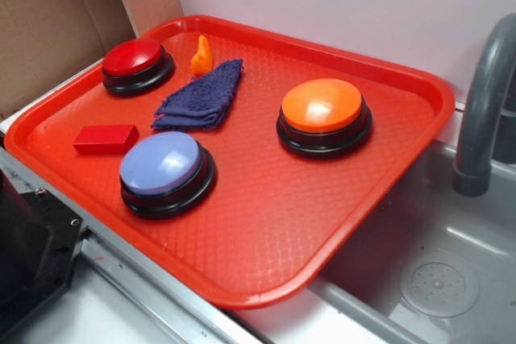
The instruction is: Push the red button.
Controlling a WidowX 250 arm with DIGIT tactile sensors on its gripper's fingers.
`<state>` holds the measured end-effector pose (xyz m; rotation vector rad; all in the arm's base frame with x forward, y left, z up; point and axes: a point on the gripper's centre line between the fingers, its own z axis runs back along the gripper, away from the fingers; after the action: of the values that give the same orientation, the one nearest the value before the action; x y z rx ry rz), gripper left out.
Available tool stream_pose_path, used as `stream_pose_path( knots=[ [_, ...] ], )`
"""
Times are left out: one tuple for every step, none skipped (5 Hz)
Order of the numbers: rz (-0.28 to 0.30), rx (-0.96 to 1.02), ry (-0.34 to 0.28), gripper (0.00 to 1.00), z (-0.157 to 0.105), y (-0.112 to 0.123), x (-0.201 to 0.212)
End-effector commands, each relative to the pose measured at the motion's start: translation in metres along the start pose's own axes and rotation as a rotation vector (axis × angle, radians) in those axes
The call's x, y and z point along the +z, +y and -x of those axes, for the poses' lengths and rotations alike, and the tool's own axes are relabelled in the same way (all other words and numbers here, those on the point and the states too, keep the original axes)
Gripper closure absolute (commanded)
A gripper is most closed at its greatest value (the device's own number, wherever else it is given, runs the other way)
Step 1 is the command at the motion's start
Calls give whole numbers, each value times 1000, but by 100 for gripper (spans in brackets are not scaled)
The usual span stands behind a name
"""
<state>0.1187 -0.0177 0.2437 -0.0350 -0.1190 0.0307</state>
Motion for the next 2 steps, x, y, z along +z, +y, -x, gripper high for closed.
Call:
stream_pose_path(
  knots=[
    [0, 0, 0, 0, 0, 0, 0],
    [-21, 232, 52, 0, -14, 51, -41]
  ],
)
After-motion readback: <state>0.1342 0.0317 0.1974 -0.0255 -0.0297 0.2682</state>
